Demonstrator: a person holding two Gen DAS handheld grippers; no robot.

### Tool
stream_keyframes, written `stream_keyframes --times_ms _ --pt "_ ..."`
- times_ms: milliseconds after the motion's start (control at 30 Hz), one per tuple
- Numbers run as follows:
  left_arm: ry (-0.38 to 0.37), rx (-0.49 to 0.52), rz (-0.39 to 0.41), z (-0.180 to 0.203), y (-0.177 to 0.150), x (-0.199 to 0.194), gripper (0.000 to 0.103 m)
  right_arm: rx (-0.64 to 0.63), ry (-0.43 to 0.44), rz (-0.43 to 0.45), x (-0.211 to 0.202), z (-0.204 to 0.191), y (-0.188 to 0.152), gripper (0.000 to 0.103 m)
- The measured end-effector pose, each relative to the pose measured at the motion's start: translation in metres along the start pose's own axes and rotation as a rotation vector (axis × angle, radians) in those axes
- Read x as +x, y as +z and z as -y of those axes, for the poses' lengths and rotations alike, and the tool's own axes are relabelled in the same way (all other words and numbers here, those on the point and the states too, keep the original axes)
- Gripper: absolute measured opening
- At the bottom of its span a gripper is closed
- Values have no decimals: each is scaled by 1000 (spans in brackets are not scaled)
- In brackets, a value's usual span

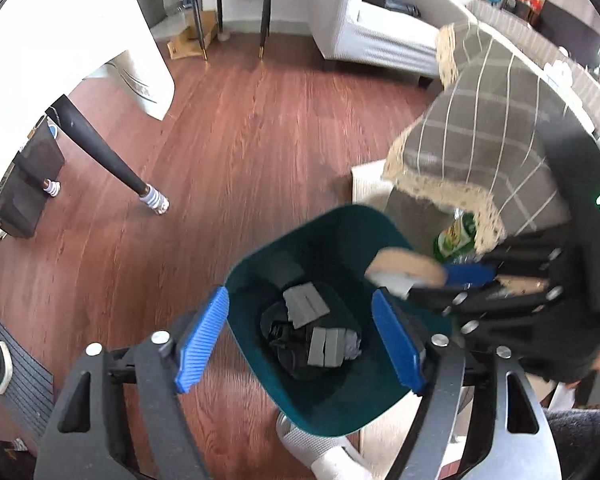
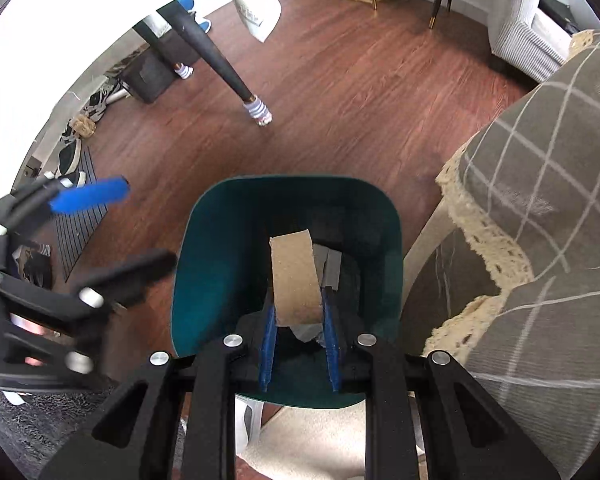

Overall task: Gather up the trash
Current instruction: 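Open the left tool to drop the bag while the right tool releases the strip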

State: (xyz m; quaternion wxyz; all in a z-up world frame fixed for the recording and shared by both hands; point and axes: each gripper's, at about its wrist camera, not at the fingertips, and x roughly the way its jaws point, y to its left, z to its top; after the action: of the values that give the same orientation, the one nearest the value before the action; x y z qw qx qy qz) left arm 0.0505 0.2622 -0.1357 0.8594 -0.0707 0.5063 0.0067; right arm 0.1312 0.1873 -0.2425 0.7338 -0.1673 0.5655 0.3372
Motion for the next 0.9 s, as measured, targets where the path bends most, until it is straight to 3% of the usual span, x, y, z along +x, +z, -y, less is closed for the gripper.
stream_keyframes --times_ms 333,567,633,700,900 --pt "-53 -54 114 -5 14 -34 59 6 16 -107 36 2 -10 22" --pt "-60 -32 209 5 22 -57 45 -19 5 -177 57 -2 -18 22" --pt "-65 -22 219 9 24 -61 44 -20 21 -206 60 -3 -21 27" --pt "-73 -16 226 11 25 -63 43 -37 3 -205 60 -4 -23 39" --pt "-85 -3 251 19 27 -72 42 -41 -10 -180 50 -4 -27 41"
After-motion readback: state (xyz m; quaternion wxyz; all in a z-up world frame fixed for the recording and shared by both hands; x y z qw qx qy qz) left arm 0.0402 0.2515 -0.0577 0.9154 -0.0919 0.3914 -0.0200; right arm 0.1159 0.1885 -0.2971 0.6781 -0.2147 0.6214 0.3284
